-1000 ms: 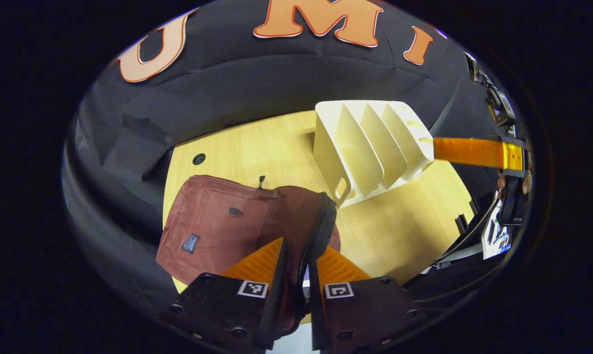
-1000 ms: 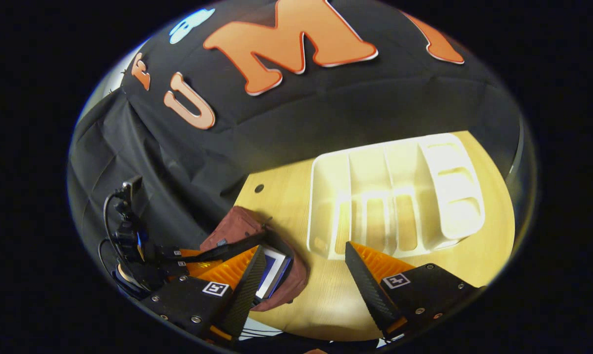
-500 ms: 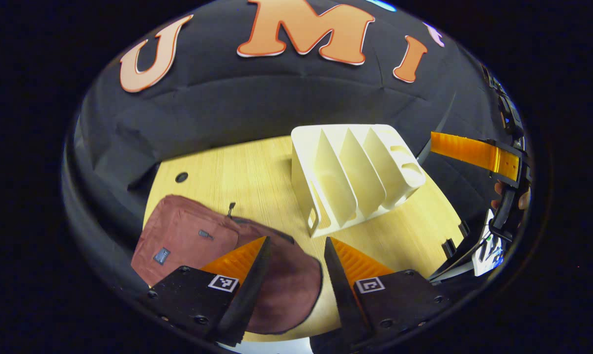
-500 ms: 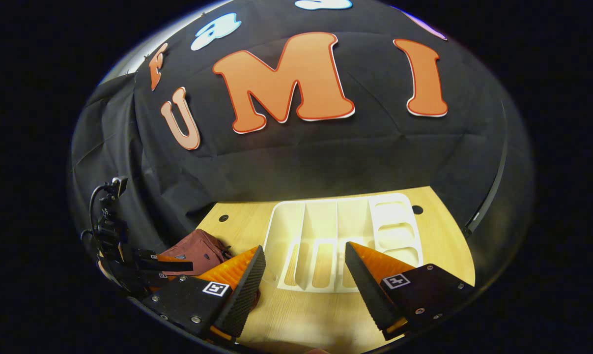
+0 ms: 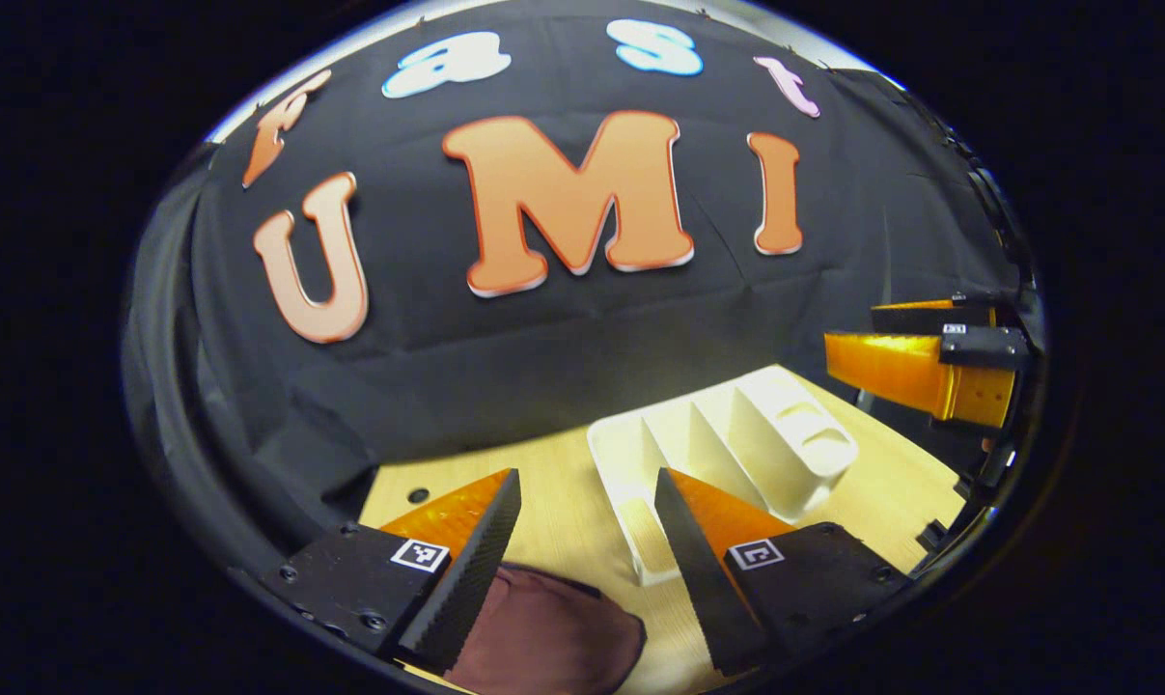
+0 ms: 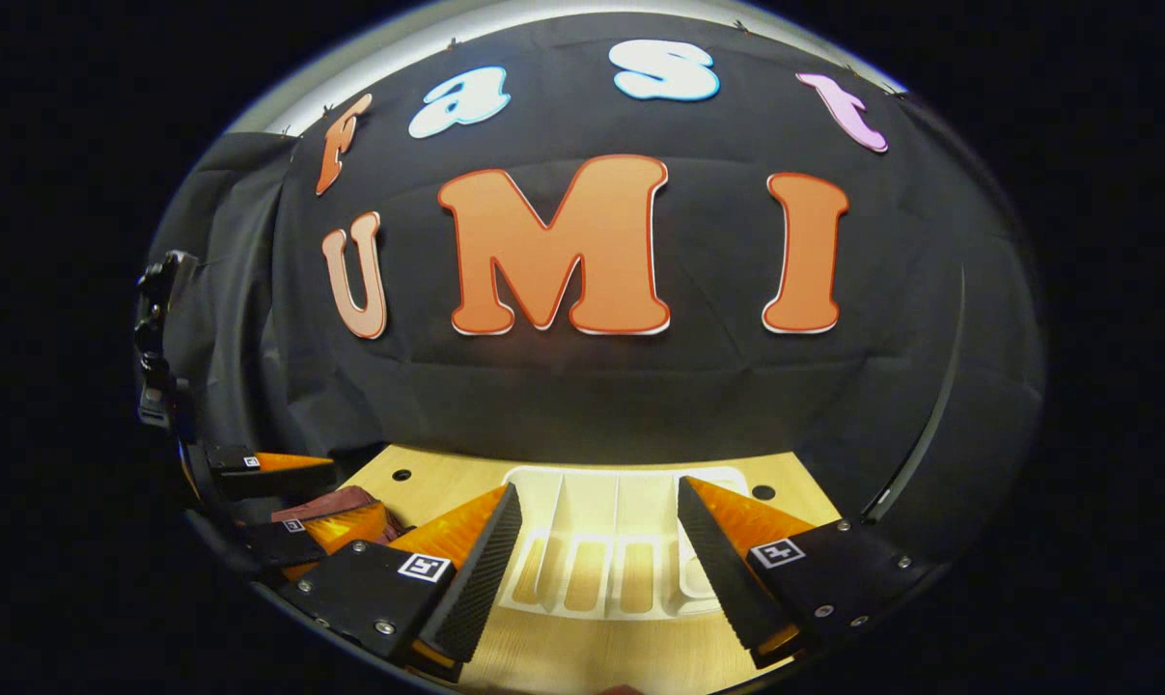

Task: Open the schoolbag, grab two books from the bookshelf and put them into the schoolbag.

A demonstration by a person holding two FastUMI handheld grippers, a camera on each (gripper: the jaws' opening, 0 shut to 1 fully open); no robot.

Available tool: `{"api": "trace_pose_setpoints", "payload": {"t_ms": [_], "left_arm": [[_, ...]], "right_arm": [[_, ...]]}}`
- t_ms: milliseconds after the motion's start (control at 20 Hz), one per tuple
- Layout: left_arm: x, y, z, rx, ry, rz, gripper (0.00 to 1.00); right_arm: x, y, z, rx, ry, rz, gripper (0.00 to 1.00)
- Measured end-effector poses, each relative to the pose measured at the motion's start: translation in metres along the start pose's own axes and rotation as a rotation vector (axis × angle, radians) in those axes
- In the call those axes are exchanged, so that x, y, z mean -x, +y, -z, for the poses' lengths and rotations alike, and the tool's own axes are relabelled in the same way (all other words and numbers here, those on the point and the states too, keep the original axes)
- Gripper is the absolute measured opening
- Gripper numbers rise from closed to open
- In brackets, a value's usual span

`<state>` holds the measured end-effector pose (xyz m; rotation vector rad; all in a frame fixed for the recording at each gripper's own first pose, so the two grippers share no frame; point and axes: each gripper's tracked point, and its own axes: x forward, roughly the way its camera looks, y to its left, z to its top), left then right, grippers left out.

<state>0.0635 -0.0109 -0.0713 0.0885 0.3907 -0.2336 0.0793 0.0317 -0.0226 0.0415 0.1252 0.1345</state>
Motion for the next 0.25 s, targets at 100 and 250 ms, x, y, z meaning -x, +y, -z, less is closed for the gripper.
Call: {"api": "trace_pose_setpoints", "payload": {"t_ms": [100,250], "left_arm": [[0.002,0.007,-0.01,-0.005,-0.083,-0.047,0.89],[0.007,0.012,-0.024,0.02,-0.169,-0.093,0.9]], "right_arm": [[0.004,0.0,-0.005,-0.003,-0.025,0.009,0.97],[0.008,0.004,-0.013,0.009,-0.065,0.008,0.97]]}}
